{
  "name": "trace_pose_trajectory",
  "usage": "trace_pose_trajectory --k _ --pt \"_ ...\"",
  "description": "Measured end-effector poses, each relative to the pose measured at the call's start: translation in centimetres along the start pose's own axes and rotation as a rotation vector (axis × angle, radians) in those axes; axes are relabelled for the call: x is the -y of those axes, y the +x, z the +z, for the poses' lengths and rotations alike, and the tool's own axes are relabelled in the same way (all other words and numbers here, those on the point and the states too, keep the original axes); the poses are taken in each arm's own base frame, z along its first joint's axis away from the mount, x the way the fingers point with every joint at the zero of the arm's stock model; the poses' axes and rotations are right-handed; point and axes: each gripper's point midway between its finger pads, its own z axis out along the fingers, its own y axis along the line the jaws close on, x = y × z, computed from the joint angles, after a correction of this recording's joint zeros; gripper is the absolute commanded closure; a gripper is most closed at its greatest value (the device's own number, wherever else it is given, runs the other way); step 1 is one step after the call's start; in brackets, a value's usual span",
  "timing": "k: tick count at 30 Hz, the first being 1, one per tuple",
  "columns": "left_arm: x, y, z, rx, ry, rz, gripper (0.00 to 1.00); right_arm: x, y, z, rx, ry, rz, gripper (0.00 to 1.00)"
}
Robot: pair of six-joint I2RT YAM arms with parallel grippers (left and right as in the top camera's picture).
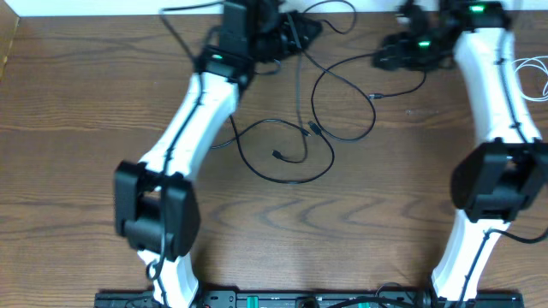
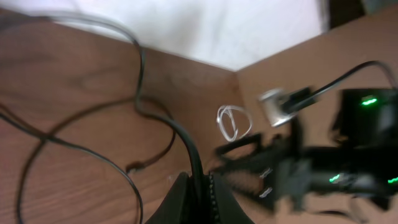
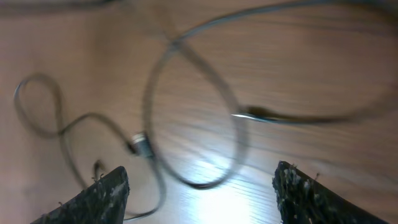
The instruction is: Untangle cables
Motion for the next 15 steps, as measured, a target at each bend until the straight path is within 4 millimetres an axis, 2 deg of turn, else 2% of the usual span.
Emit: trace_pose_trajectory --k 1,2,3,4,6,10,12,15 --pt "0.0 0.6 1.2 -0.006 0.009 0.006 0.83 1.7 0.0 -0.7 0.007 0.02 0.045 0.3" --pt "0.0 1.4 2.2 -0.015 0.014 0.008 0.65 3.3 -0.1 -1.3 0.018 0.036 0.084 0.3" --pt "0.3 1.9 3.1 -0.018 0.028 0.014 0.39 4.4 0.0 -1.8 0.023 0.048 0.111 0.3" --pt "0.6 2.6 4.0 -0.025 0.04 0.024 0.26 5.2 0.0 -2.1 0.028 0.057 0.131 0.29" --pt "1.5 4.5 5.7 -0.052 0.065 0.039 0.08 6.2 0.1 -2.6 0.034 0.069 0.156 0.28" --pt "3.6 8.9 7.7 -0.14 0.09 0.072 0.07 6.3 -0.2 -2.6 0.045 0.07 0.161 0.23" --pt "4.1 10.2 8.0 -0.169 0.092 0.101 0.07 6.1 -0.6 -2.5 0.06 0.069 0.153 0.23" --pt "3.3 11.4 7.7 -0.212 0.053 0.125 0.06 6.2 -1.2 -2.6 0.085 0.069 0.146 0.22"
